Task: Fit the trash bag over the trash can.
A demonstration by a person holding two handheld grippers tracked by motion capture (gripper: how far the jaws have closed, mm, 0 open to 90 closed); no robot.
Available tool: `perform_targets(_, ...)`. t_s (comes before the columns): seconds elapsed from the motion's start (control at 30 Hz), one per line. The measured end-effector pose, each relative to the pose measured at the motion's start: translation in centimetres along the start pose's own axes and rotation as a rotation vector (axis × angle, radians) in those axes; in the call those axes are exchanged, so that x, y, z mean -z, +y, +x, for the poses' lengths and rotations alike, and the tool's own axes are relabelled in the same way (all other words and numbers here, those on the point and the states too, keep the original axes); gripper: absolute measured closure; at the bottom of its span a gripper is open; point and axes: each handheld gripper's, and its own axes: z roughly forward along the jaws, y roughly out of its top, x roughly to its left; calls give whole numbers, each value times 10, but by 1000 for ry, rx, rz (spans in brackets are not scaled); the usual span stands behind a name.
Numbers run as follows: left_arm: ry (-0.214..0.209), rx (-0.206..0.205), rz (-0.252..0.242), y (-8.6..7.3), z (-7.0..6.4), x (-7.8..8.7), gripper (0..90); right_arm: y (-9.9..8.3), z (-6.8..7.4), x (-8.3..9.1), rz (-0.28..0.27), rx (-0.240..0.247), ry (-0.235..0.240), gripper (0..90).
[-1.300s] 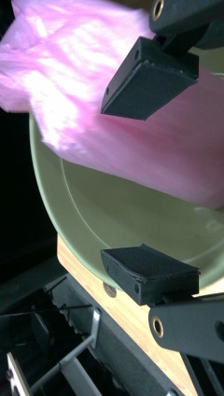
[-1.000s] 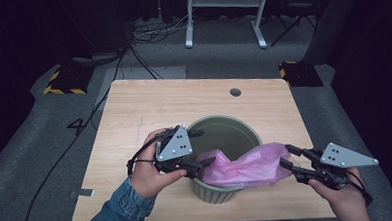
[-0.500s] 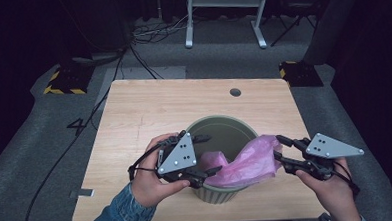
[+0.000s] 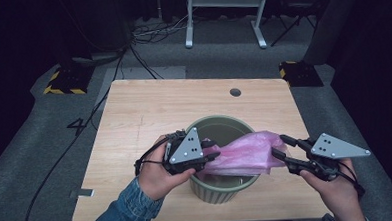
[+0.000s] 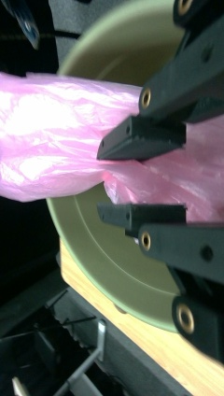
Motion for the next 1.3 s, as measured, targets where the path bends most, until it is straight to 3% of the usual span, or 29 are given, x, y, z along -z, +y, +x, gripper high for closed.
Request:
perform_targets(0.13, 44, 31, 35, -5, 7, -2, 789, -3, -1, 2, 2, -6, 1, 493)
perform_targets(0.27, 100, 50, 87, -9, 9, -5, 797, -6, -1, 7, 0, -12, 6, 455)
perform_targets(0.43, 118, 75, 121, -11, 9, -8, 797, -13, -1, 15, 12, -20, 23, 408)
perform_targets(0.63, 127, 80, 136, -10, 9, -9, 801, -23, 0, 24, 21, -56, 8, 346)
perform_targets(0.67, 127, 82, 135, -10, 9, -9, 801, -24, -1, 26, 22, -65, 10, 358)
perform_targets(0.7, 128, 86, 134, -11, 9, -9, 801, -26, -1, 27, 27, -73, 18, 433)
perform_targets(0.8, 127, 84, 136, -11, 9, -9, 807, -28, 1, 30, 51, -65, 88, 775)
perform_targets(0.87, 120, 92, 128, -10, 8, -8, 789, -26, 3, 31, 49, -62, 125, 879)
perform_targets(0.9, 121, 95, 118, -10, 8, -8, 746, -24, 3, 32, 43, -55, 123, 900)
perform_targets(1.0, 143, 93, 82, -9, 7, -8, 492, -16, 2, 31, 14, -40, 107, 900)
perform_targets(1.07, 146, 92, 58, -7, 6, -6, 400, -9, 2, 30, -7, -30, 97, 900)
perform_targets(1.17, 139, 86, 25, -5, 4, -2, 341, 1, 3, 27, -25, -10, 90, 900)
perform_targets(1.3, 130, 60, -9, 1, 1, 2, 329, 15, 8, 17, -42, 23, 93, 900)
